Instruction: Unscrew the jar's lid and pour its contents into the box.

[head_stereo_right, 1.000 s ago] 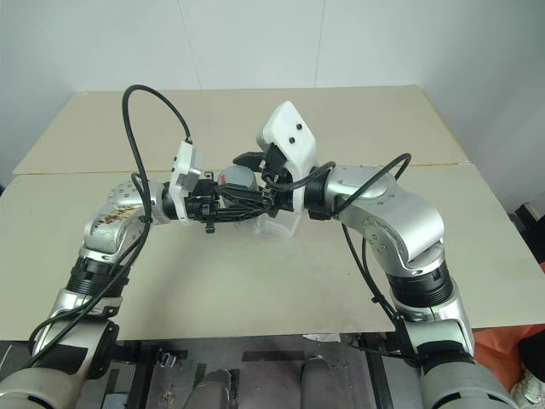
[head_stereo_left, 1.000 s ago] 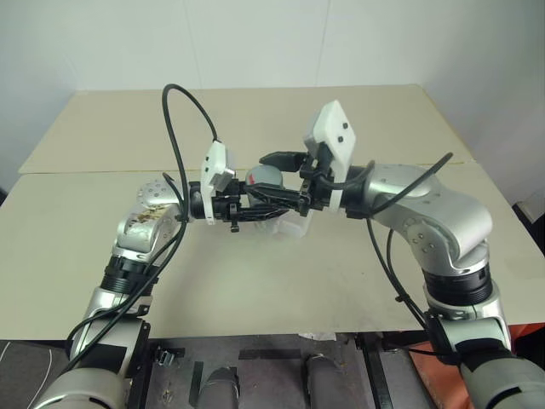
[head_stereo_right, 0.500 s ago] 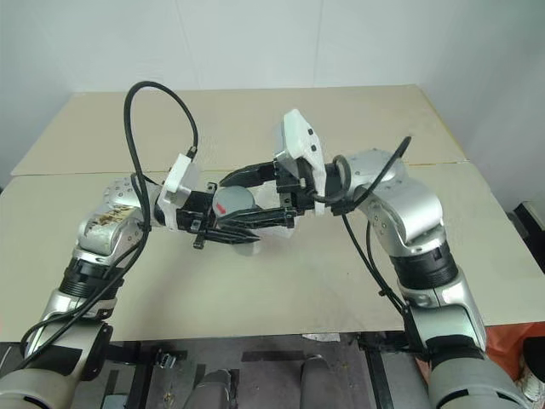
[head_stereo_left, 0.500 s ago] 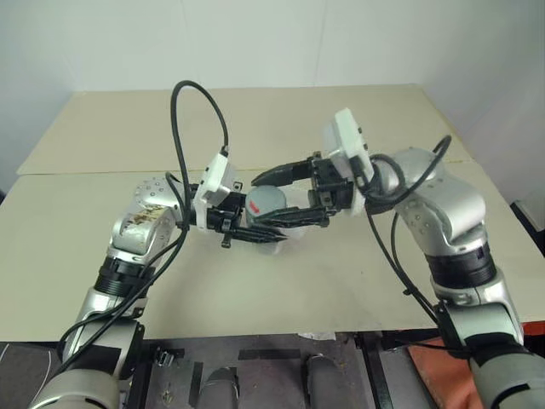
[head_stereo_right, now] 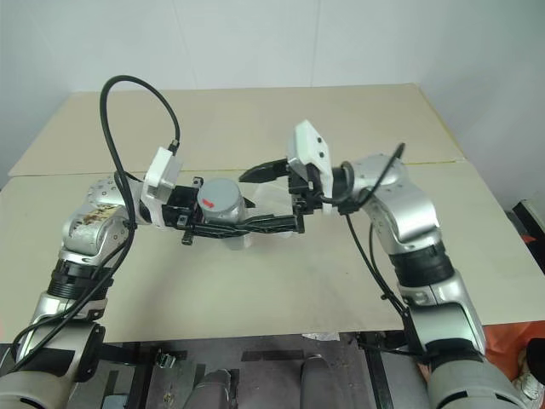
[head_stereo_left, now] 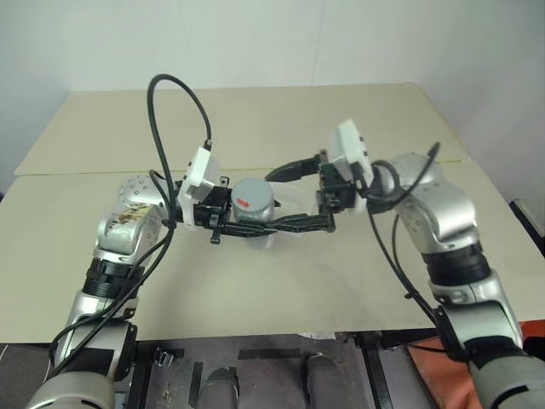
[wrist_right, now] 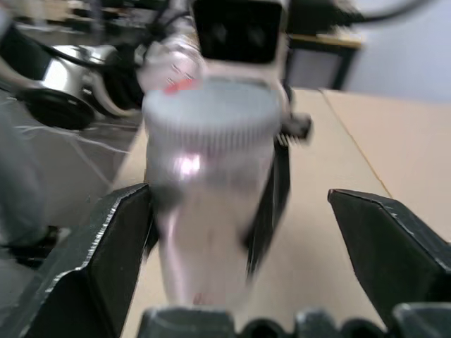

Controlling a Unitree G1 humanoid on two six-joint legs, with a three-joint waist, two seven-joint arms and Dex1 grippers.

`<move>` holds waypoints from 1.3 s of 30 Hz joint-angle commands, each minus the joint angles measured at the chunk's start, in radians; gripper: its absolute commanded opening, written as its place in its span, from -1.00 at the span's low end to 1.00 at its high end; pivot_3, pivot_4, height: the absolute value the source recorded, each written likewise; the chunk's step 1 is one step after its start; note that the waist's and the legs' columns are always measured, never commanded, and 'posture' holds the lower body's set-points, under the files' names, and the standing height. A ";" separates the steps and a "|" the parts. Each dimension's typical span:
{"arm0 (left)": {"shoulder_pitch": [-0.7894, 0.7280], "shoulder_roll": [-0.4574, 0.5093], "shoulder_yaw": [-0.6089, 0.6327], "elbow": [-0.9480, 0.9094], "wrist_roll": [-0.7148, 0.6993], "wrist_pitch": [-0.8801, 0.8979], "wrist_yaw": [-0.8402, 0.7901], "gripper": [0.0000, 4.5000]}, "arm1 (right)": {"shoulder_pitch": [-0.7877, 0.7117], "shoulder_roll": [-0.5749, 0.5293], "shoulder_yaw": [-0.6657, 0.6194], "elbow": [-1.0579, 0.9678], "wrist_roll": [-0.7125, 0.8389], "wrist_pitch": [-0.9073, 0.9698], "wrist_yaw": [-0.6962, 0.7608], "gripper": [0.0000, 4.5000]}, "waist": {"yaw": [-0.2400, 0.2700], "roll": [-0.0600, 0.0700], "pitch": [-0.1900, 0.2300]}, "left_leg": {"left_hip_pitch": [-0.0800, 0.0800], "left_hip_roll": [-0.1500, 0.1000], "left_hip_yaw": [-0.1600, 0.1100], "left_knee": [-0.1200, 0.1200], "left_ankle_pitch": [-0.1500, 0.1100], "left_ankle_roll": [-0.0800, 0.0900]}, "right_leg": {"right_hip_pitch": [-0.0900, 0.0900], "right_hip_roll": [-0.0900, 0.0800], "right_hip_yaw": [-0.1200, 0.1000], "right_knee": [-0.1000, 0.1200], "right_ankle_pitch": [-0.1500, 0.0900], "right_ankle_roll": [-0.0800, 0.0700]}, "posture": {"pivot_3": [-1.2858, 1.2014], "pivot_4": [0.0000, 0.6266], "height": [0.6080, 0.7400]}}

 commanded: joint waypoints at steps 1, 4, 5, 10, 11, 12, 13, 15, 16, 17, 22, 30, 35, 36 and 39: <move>-0.004 0.005 0.024 0.004 -0.003 0.014 0.041 -0.14 | 0.036 -0.027 -0.102 -0.139 0.042 0.067 -0.106 0.99 | -0.001 0.000 0.000 | 0.000 0.000 0.000 0.000 0.000 0.000 | 0.000 0.000 0.000 0.000 0.000 0.000 | 0.03 -0.52 1.00; -0.005 -0.009 0.021 0.025 0.021 0.000 0.084 -0.14 | 0.078 -0.033 -0.145 -0.247 0.071 0.146 -0.201 0.99 | -0.002 0.000 0.000 | 0.001 0.000 0.000 0.000 0.000 0.000 | 0.000 0.000 0.000 0.000 0.000 0.000 | 0.03 -0.52 1.00; -0.005 -0.013 0.018 0.029 0.028 -0.003 0.098 -0.14 | 0.087 -0.033 -0.152 -0.282 0.076 0.168 -0.232 0.99 | -0.002 0.000 0.000 | 0.001 0.000 0.000 0.000 0.000 0.000 | 0.000 0.000 0.000 0.000 0.000 0.000 | 0.03 -0.52 1.00; -0.001 -0.025 -0.001 0.030 0.046 -0.008 0.122 -0.14 | 0.085 0.020 -0.135 -0.414 0.098 0.266 -0.395 0.99 | -0.002 0.000 0.000 | 0.000 0.000 0.000 0.000 0.000 0.000 | 0.000 0.000 0.000 0.000 0.000 0.000 | 0.03 -0.52 1.00; -0.001 -0.026 -0.003 0.030 0.048 -0.009 0.123 -0.14 | 0.078 0.033 -0.120 -0.421 0.088 0.280 -0.423 0.99 | -0.002 0.000 0.000 | 0.000 0.000 0.000 0.000 0.000 0.000 | 0.000 0.000 0.000 0.000 0.000 0.000 | 0.03 -0.52 1.00; -0.004 -0.031 -0.004 0.029 0.046 -0.006 0.124 -0.14 | 0.069 0.045 -0.101 -0.421 0.072 0.291 -0.447 0.99 | -0.001 0.000 0.000 | 0.001 0.000 0.000 0.000 0.000 0.000 | 0.000 0.000 0.000 0.000 0.000 0.000 | 0.03 -0.52 1.00; -0.009 -0.035 -0.005 0.031 0.046 -0.001 0.125 -0.14 | 0.062 0.053 -0.086 -0.418 0.058 0.295 -0.464 0.99 | -0.001 0.000 0.000 | 0.001 0.000 0.000 0.000 0.000 0.000 | 0.000 0.000 0.000 0.000 0.000 0.000 | 0.03 -0.52 1.00; -0.024 -0.040 -0.004 0.042 0.044 0.006 0.123 -0.14 | 0.042 0.067 -0.038 -0.394 0.009 0.288 -0.495 0.99 | 0.000 0.000 0.000 | 0.001 0.000 0.000 0.000 0.000 0.000 | 0.000 0.000 0.000 0.000 0.000 0.000 | 0.03 -0.52 1.00; -0.026 -0.041 -0.001 0.042 0.038 0.014 0.122 -0.14 | 0.033 0.076 -0.021 -0.384 -0.005 0.287 -0.508 0.99 | -0.001 0.000 0.000 | 0.000 0.000 0.000 0.000 0.000 0.000 | 0.000 0.000 0.000 0.000 0.000 0.000 | 0.03 -0.52 1.00; -0.026 -0.041 0.000 0.040 0.032 0.022 0.117 -0.14 | 0.023 0.086 -0.011 -0.378 -0.012 0.289 -0.518 0.99 | -0.002 0.000 0.000 | 0.000 0.000 0.000 0.000 0.000 0.000 | 0.000 0.000 0.000 0.000 0.000 0.000 | 0.03 -0.52 1.00; -0.020 -0.036 -0.002 0.019 0.026 0.039 0.099 -0.14 | 0.000 0.119 0.013 -0.351 -0.025 0.289 -0.529 0.99 | -0.003 0.000 0.000 | 0.000 0.000 0.000 0.000 0.000 0.000 | 0.000 0.000 0.000 0.000 0.000 0.000 | 0.03 -0.52 1.00; -0.016 -0.030 0.003 0.010 0.028 0.054 0.097 -0.14 | -0.012 0.146 0.032 -0.340 -0.014 0.281 -0.499 0.99 | -0.006 0.000 0.000 | 0.000 0.000 0.000 0.000 0.000 0.000 | 0.000 0.000 0.000 0.000 0.000 0.000 | 0.03 -0.52 1.00; -0.016 -0.026 0.006 0.005 0.031 0.053 0.098 -0.14 | -0.014 0.155 0.046 -0.331 -0.022 0.279 -0.489 0.99 | -0.007 0.000 0.000 | 0.000 0.000 0.000 0.000 0.000 0.000 | 0.000 0.000 0.000 0.000 0.000 0.000 | 0.03 -0.52 1.00; -0.014 -0.024 0.007 0.002 0.029 0.054 0.097 -0.14 | -0.014 0.162 0.046 -0.325 -0.025 0.280 -0.496 0.99 | -0.007 0.000 0.000 | 0.000 0.000 0.000 0.000 0.000 0.000 | 0.000 0.000 0.000 0.000 0.000 0.000 | 0.03 -0.52 1.00; -0.007 -0.018 0.011 -0.008 0.025 0.055 0.095 -0.14 | -0.017 0.170 0.049 -0.308 -0.038 0.278 -0.504 0.99 | -0.007 0.000 0.000 | 0.000 0.000 0.000 0.000 0.000 0.000 | 0.000 0.000 0.000 0.000 0.000 0.000 | 0.03 -0.52 1.00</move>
